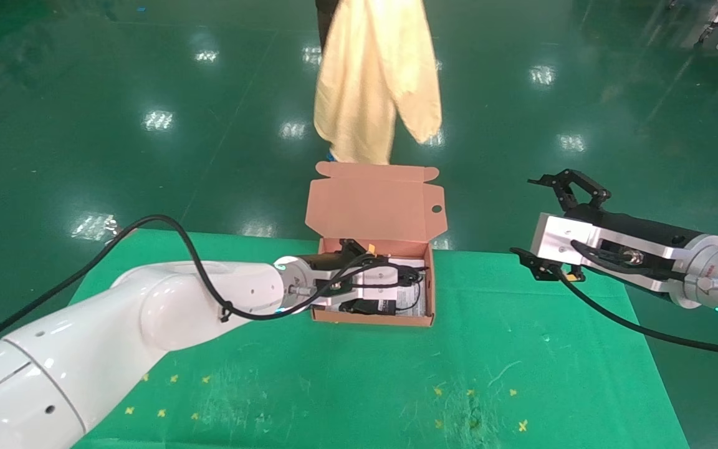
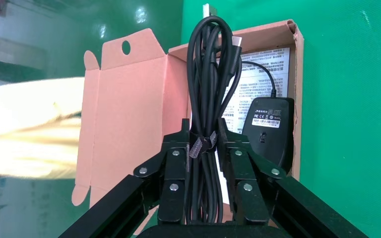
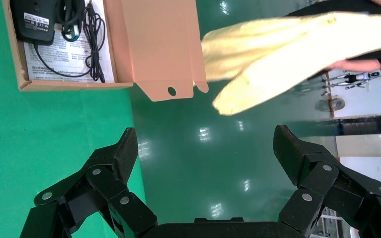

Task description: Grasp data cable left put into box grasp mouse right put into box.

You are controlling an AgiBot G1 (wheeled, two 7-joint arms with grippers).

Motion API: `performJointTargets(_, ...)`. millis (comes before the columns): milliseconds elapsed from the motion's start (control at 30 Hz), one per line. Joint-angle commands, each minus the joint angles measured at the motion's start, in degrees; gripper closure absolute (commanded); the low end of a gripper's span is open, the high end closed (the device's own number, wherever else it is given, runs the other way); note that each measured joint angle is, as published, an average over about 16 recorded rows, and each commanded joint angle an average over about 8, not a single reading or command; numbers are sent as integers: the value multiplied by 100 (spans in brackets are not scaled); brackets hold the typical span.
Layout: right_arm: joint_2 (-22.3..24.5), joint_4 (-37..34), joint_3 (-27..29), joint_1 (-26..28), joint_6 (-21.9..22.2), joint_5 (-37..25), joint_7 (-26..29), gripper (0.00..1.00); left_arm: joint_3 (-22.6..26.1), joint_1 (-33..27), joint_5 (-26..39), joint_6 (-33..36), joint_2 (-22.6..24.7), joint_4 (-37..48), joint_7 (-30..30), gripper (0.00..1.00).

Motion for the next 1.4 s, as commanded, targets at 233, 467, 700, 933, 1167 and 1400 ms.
performJointTargets(233, -54, -95, 10, 17, -18, 51, -61, 0, -39, 13, -28, 85, -186, -199, -18, 0)
performJointTargets(467, -104, -130, 89, 125, 40, 73, -209, 0, -179, -172, -141, 239, -710, -650, -372, 0)
performJointTargets(700, -293, -190, 214, 619, -4, -144, -577, 0, -405, -434, -89, 187, -1314, -1179, -885, 0)
performJointTargets(933, -384, -213, 264, 867, -272, -246, -797, 0, -675, -425, -279, 319, -1631, -1406, -1116, 0)
performJointTargets(1167, -370, -230, 658, 582, -866, 222, -673, 0, -1215, -90, -954, 956, -1946, -1605, -1045, 0)
performJointTargets(1400, -354, -252, 1154, 226, -1568, 819, -449, 0, -1796, 272, -1682, 1644, -2286, -1819, -969, 0)
